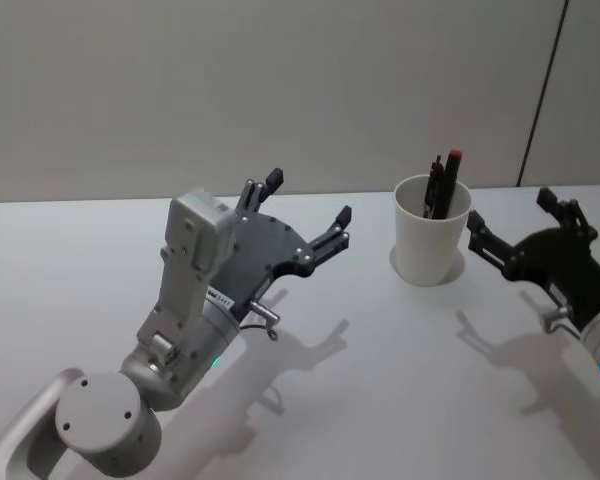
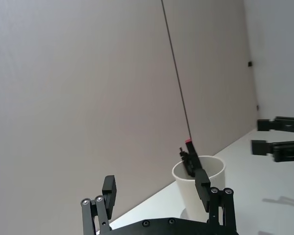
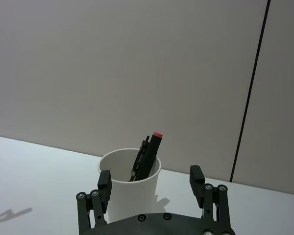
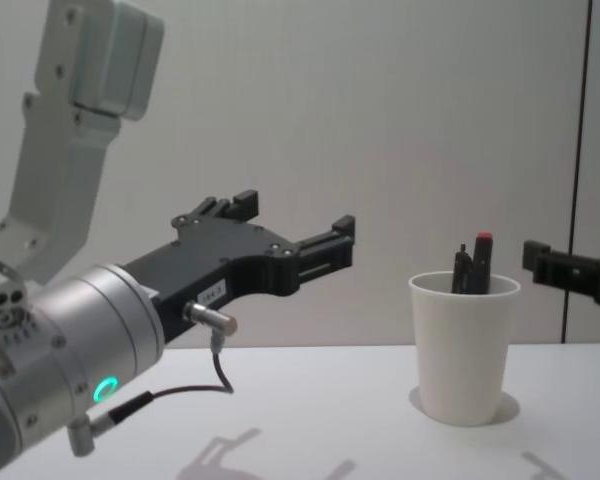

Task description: Place the pen into the pen holder.

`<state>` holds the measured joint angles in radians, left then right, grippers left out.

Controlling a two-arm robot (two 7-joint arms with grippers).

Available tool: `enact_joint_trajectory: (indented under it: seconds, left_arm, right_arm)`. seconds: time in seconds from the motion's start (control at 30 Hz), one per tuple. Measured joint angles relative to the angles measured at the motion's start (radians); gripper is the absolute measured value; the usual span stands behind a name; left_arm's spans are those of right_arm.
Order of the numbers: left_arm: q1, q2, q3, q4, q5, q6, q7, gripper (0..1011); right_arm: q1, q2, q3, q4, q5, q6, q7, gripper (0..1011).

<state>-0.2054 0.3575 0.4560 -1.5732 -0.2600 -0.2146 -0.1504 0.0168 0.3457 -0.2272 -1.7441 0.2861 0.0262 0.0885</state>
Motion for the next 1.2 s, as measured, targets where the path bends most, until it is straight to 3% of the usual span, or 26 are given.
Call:
enact_joint_trajectory:
  seconds: [0.23, 0.57, 1.2]
  left_arm:
    - [-0.013, 0.01, -0.001, -0.021, 0.023, 0.09, 0.055, 1001]
    - [-0.029, 0.022, -0.002, -0.048, 0.053, 0.202, 0.124, 1001]
    - [-0.032, 0.025, -0.002, -0.054, 0.06, 0.229, 0.14, 1001]
  right_arm:
    - [-0.03, -0.008, 0.002, -0.021, 0.002, 0.008, -0.021, 1001]
    - [-0.032, -0.008, 0.002, -0.023, 0.002, 0.009, -0.022, 1001]
    - [-0.031, -0.008, 0.001, -0.023, 0.001, 0.008, -0.022, 1001]
